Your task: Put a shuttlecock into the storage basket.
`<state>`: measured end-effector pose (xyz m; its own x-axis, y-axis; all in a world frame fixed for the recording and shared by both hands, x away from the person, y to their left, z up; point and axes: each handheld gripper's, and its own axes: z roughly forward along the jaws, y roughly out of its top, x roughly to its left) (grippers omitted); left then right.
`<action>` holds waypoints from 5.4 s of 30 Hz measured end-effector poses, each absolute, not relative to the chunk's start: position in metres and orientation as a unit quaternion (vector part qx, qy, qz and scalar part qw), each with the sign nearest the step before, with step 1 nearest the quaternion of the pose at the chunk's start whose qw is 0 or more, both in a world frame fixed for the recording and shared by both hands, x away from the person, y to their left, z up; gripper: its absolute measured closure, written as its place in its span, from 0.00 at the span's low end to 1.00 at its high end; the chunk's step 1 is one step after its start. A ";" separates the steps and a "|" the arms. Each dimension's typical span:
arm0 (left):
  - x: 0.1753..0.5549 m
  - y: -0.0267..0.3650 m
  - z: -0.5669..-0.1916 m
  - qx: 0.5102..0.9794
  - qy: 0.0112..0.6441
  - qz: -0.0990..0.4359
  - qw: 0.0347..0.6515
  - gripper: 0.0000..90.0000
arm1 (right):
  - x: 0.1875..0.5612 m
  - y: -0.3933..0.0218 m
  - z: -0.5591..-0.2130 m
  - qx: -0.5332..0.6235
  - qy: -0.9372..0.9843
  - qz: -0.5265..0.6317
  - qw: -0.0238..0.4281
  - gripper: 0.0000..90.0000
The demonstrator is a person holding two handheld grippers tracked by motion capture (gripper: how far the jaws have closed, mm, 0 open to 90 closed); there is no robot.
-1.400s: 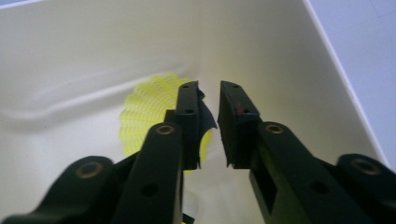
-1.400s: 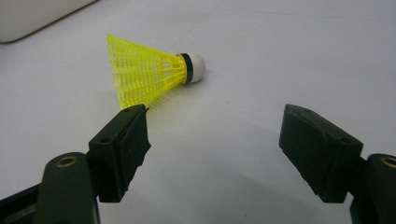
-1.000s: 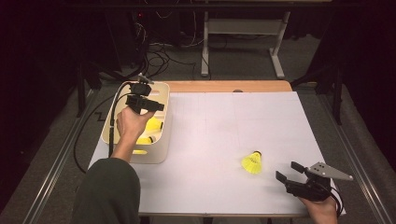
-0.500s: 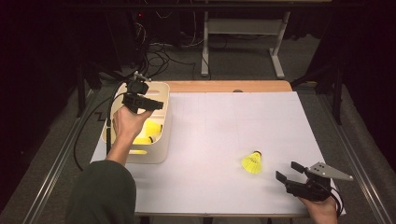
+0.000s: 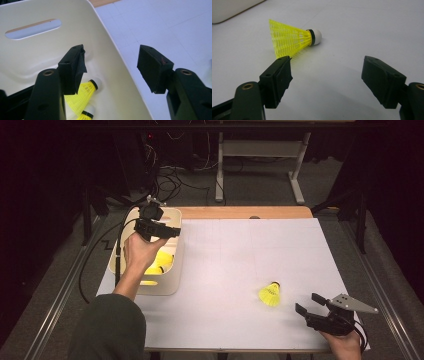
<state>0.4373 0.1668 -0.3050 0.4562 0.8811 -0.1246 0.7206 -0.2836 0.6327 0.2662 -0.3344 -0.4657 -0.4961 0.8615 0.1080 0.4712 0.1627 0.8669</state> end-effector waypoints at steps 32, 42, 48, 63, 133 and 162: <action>0.429 0.133 -0.301 0.811 0.467 0.119 0.332 0.44 | 0.266 -0.335 -0.465 0.455 0.731 0.462 0.211 0.27; 0.427 0.123 -0.304 0.815 0.459 0.115 0.334 0.44 | 0.266 -0.335 -0.465 0.456 0.730 0.463 0.210 0.27; 0.425 0.118 -0.305 0.819 0.452 0.114 0.334 0.44 | 0.266 -0.335 -0.466 0.456 0.730 0.463 0.210 0.27; 0.423 0.105 -0.311 0.824 0.445 0.106 0.335 0.44 | 0.266 -0.335 -0.465 0.454 0.731 0.464 0.210 0.27; 0.412 0.059 -0.350 0.842 0.416 0.084 0.333 0.44 | 0.266 -0.335 -0.465 0.451 0.731 0.465 0.212 0.27; 0.407 0.043 -0.371 0.852 0.408 0.072 0.320 0.42 | 0.265 -0.335 -0.464 0.451 0.731 0.465 0.215 0.27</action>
<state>0.4069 0.0425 -0.3712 0.6560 0.7421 -0.1379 0.6497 -0.4623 0.6035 0.2649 -0.3352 -0.4643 -0.5001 0.8595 0.1058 0.4601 0.1602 0.8733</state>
